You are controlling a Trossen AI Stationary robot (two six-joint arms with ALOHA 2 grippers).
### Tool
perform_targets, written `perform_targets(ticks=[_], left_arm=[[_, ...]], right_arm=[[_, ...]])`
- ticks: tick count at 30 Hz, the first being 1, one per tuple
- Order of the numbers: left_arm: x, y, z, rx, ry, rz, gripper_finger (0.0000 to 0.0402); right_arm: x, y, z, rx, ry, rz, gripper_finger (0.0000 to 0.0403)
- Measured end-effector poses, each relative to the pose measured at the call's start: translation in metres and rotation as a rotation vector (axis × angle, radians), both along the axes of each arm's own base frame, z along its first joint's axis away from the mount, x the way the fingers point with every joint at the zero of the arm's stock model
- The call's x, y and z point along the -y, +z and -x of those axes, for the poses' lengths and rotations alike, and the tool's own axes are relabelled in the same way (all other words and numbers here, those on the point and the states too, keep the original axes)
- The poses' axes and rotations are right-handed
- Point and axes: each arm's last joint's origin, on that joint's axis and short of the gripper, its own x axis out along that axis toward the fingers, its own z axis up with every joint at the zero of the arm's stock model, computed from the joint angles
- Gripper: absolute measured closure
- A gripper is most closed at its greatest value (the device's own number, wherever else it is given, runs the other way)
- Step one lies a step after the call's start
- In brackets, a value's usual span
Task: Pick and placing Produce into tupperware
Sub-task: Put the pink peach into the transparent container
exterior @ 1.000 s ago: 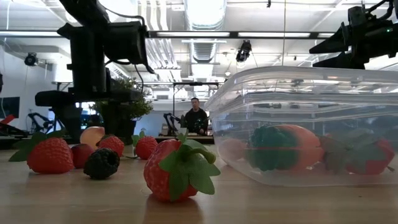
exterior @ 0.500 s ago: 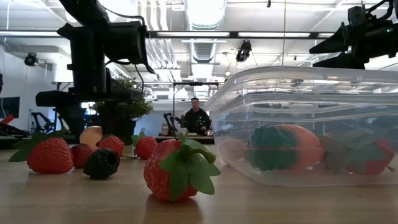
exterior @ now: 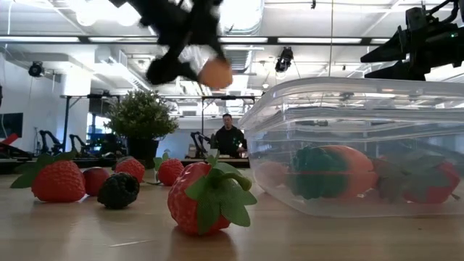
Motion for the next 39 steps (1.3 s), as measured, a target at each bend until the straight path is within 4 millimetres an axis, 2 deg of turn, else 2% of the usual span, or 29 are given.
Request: perform_targets(ticks=[3,11,16,20,24,34,39], left_arm=[[0.009,0.004,-0.017,-0.004,-0.096,0.016,0.0174],[0.054,-0.011,-0.083,-0.024,-0.414,0.016,0.0175],[0.075,-0.013,-0.109,-0.089,-0.511,-0.042,0.0175],[0.086,-0.012,-0.115,-0.193,-0.546,-0.1,0.0175],[0.088,-0.009,-0.119,-0.261,-0.543,-0.099,0.0168],[0.088,-0.006,-0.119,-0.296,-0.464,-0.026,0.0068],[0.082,-0.001,-0.112,-0.329,-0.454,-0.023,0.0052]], right_arm=[[0.0,0.0,0.0,0.0,0.0,0.0,0.0149],[0.0,0.0,0.0,0.0,0.0,0.0,0.0156],[0.0,0.0,0.0,0.0,0.0,0.0,0.0152],[0.0,0.0,0.0,0.0,0.0,0.0,0.0149],[0.0,0.0,0.0,0.0,0.0,0.0,0.0153],[0.0,0.0,0.0,0.0,0.0,0.0,0.0151],[0.0,0.0,0.0,0.0,0.0,0.0,0.015]])
